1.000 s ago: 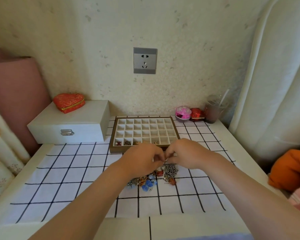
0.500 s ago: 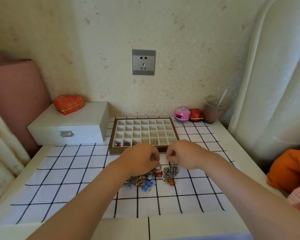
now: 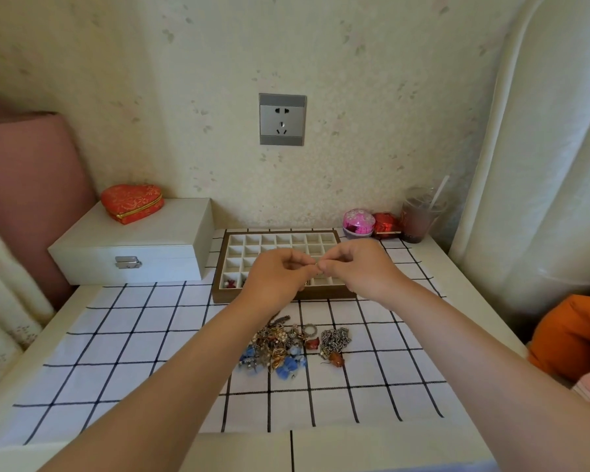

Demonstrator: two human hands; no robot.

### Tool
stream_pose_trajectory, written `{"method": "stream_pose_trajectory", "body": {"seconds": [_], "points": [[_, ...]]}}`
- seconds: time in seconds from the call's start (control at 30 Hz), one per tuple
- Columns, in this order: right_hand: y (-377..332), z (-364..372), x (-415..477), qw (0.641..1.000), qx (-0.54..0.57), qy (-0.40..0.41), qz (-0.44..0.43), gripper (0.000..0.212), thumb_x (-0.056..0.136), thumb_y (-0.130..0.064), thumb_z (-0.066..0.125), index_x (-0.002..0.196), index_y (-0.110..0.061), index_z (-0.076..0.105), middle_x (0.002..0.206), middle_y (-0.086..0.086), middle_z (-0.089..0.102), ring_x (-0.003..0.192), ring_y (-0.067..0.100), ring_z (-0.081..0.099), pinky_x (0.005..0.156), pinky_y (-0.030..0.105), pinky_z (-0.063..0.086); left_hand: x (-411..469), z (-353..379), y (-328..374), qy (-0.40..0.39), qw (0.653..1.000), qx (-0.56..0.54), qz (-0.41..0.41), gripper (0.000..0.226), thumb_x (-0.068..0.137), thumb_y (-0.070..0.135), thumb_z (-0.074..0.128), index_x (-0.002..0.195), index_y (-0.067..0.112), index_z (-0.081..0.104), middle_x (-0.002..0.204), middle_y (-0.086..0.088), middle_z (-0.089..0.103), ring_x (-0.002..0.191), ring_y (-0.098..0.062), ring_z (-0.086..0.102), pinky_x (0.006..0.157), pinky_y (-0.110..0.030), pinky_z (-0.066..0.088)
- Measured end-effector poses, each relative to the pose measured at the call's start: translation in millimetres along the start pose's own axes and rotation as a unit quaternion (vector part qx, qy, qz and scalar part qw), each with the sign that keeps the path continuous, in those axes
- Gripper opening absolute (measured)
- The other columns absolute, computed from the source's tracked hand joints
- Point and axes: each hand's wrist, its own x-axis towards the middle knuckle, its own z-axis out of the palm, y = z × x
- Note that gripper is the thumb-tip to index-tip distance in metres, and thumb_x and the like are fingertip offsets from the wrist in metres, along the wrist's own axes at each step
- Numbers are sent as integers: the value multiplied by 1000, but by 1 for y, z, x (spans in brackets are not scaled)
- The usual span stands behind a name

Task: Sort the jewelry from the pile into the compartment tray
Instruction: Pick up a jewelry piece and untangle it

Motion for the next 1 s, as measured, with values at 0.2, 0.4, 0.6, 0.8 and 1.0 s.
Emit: {"method": "stream_pose_trajectory", "body": {"seconds": [0.2, 0.4, 0.6, 0.8, 1.0], "points": [[9, 7, 18, 984, -172, 37, 5, 8, 93, -36, 66, 90, -31, 71, 87, -14, 66, 85, 9, 63, 75, 32, 50, 17, -2, -20, 7, 969, 223, 104, 19, 95, 32, 61, 112, 28, 68, 102, 15, 66, 93, -5, 60, 86, -31, 52], [16, 17, 30, 946, -324, -29, 7, 12, 94, -33, 63, 87, -32, 72, 86, -11, 63, 79, 14, 60, 65, 28, 41, 23, -4, -37, -55, 888, 427, 165, 41, 94, 47, 55, 133, 33, 56, 134, 4, 55, 126, -19, 43, 106, -40, 36], [15, 21, 36, 934, -353, -47, -20, 16, 94, -36, 63, 90, -32, 78, 83, -10, 68, 76, 13, 61, 63, 27, 43, 28, -4, -45, -116, 875, 440, 164, 51, 92, 47, 57, 140, 36, 47, 145, 3, 44, 133, -21, 39, 111, -44, 33], [20, 10, 31, 932, -349, -91, -31, 29, 92, -27, 53, 103, -42, 75, 86, -19, 59, 81, 11, 57, 57, 25, 34, 30, -4, -49, -118, 863, 458, 177, 53, 91, 46, 57, 142, 36, 43, 147, 3, 41, 133, -20, 38, 111, -42, 33], [19, 9, 25, 932, -343, -110, -40, 31, 95, -29, 52, 115, -43, 70, 88, -18, 37, 90, 13, 53, 71, 28, 35, 27, -6, -46, -120, 865, 453, 182, 53, 92, 45, 58, 142, 33, 45, 147, 1, 40, 135, -20, 37, 111, -40, 34]]}}
